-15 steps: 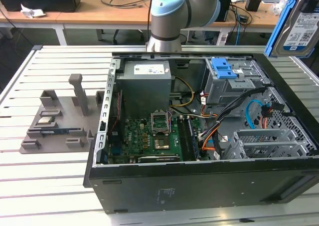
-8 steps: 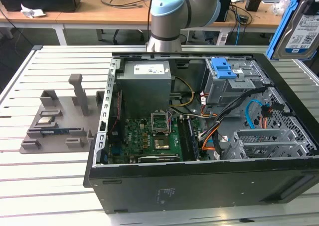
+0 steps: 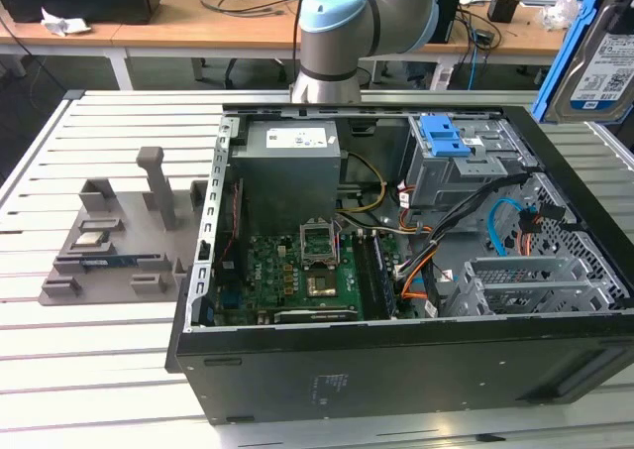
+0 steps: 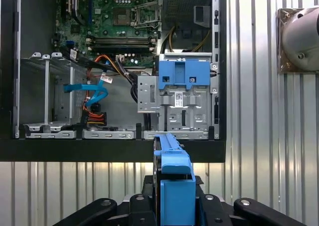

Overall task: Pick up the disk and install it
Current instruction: 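Pick up the disk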

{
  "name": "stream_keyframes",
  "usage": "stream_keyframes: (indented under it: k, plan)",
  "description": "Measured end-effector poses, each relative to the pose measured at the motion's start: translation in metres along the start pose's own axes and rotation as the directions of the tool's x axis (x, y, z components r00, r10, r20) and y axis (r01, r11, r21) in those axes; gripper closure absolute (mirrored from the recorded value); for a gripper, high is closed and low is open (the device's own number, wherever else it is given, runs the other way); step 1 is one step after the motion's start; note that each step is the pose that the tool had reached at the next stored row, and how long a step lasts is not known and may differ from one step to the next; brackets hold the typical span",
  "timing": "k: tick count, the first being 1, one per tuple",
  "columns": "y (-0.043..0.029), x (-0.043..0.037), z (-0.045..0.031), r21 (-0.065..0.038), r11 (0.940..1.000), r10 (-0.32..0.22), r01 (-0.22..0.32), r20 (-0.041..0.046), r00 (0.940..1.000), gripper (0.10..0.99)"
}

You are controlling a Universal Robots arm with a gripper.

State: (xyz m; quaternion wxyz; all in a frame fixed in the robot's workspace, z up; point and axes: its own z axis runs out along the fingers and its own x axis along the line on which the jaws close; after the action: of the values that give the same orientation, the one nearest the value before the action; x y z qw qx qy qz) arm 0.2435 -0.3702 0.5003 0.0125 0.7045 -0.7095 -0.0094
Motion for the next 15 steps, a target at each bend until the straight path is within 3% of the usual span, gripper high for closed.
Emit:
stream_keyframes:
  k: [15]
  plan:
    - [-0.0002,0.0178,0.002,0.0,1.0,0.0,0.0,-0.0009,1.0,0.722]
